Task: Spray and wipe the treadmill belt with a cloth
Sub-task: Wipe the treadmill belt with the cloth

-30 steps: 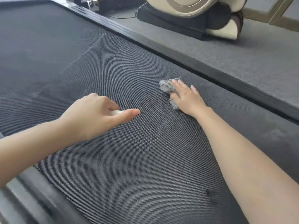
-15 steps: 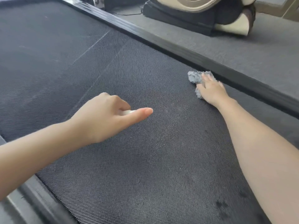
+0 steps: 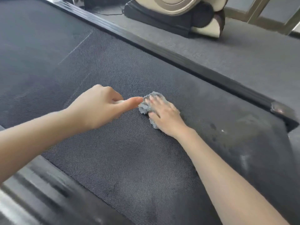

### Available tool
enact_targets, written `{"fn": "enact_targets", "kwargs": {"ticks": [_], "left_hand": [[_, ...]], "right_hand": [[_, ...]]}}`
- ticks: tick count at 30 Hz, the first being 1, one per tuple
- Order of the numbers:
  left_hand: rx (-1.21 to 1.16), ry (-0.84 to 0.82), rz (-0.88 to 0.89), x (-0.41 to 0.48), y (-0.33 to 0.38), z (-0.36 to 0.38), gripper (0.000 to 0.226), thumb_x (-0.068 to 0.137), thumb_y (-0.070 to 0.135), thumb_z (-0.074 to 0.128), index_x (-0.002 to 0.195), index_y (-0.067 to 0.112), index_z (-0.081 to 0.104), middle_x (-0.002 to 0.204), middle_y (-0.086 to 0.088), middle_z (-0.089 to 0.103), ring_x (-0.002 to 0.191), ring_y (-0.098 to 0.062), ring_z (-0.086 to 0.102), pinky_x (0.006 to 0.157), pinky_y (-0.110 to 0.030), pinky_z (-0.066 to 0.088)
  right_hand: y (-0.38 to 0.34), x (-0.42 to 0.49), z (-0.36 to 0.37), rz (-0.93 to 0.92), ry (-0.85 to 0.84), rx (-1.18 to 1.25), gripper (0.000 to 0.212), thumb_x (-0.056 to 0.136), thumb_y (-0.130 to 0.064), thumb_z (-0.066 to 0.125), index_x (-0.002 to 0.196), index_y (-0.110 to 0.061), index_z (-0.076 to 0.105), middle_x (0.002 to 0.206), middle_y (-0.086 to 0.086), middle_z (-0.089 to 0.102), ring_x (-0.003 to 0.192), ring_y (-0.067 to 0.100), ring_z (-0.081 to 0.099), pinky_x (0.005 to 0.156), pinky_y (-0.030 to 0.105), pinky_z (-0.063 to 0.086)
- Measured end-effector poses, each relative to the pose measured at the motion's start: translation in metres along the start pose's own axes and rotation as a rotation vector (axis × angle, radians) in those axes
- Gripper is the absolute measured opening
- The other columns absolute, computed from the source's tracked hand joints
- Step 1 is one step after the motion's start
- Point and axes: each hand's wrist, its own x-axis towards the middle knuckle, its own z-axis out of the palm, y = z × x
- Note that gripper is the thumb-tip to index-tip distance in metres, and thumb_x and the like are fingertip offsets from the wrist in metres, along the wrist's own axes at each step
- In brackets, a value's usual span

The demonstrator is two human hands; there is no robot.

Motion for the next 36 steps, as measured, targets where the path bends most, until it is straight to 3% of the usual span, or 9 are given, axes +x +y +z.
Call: {"fn": "enact_targets", "kwargs": {"ticks": [9, 13, 18, 28, 32, 36], "left_hand": [[-0.01, 0.053, 0.047, -0.022, -0.002, -0.017, 0.087, 0.068, 0.087, 0.03, 0.045, 0.005, 0.043, 0.047, -0.014, 0.055, 0.044, -0.022, 0.051, 0.066, -0.046, 0.054], [-0.01, 0.047, 0.043, -0.025, -0.005, -0.018, 0.094, 0.07, 0.088, 0.031, 0.051, -0.002, 0.044, 0.049, -0.016, 0.056, 0.047, -0.024, 0.055, 0.069, -0.048, 0.053], [-0.051, 0.027, 0.012, -0.027, -0.006, -0.016, 0.079, 0.077, 0.08, 0.038, 0.045, 0.008, 0.049, 0.041, -0.004, 0.055, 0.039, -0.011, 0.051, 0.064, -0.037, 0.052], [-0.043, 0.005, -0.008, -0.014, -0.015, -0.004, 0.078, 0.075, 0.082, 0.038, 0.042, 0.011, 0.046, 0.039, -0.002, 0.053, 0.037, -0.007, 0.047, 0.058, -0.03, 0.044], [-0.049, -0.019, -0.007, -0.007, -0.015, 0.003, 0.081, 0.073, 0.087, 0.036, 0.042, 0.013, 0.044, 0.038, -0.001, 0.052, 0.037, -0.009, 0.047, 0.06, -0.035, 0.052], [-0.065, -0.037, -0.017, 0.003, -0.007, 0.011, 0.076, 0.074, 0.081, 0.039, 0.041, 0.013, 0.044, 0.037, 0.003, 0.049, 0.038, -0.01, 0.046, 0.065, -0.041, 0.055]], "right_hand": [[-0.081, -0.09, 0.04, -0.35, -0.091, 0.024, 0.055, 0.094, -0.036, 0.037, 0.148, -0.032, 0.023, 0.157, -0.014, 0.011, 0.144, 0.0, -0.005, 0.117, 0.036, -0.008], [-0.087, -0.123, 0.047, -0.481, -0.15, 0.04, 0.056, 0.091, -0.038, 0.033, 0.147, -0.031, 0.029, 0.156, -0.014, 0.017, 0.143, -0.002, -0.003, 0.116, 0.032, -0.008], [-0.071, -0.133, 0.045, -0.571, -0.146, -0.086, 0.056, 0.092, -0.037, 0.035, 0.147, -0.032, 0.026, 0.155, -0.014, 0.019, 0.144, 0.0, 0.001, 0.118, 0.039, 0.001], [-0.001, -0.055, 0.017, -0.201, -0.02, -0.133, 0.054, 0.098, -0.04, 0.03, 0.149, -0.036, 0.013, 0.156, -0.019, 0.008, 0.142, -0.006, -0.006, 0.119, 0.041, 0.0], [0.031, -0.025, 0.003, -0.081, 0.006, -0.089, 0.053, 0.1, -0.037, 0.032, 0.149, -0.036, 0.012, 0.156, -0.015, 0.008, 0.138, -0.007, -0.002, 0.119, 0.037, -0.003], [0.051, -0.002, 0.0, -0.032, 0.047, -0.095, 0.053, 0.099, -0.039, 0.031, 0.149, -0.034, 0.014, 0.158, -0.008, 0.011, 0.144, 0.004, 0.006, 0.119, 0.036, -0.001]]}}
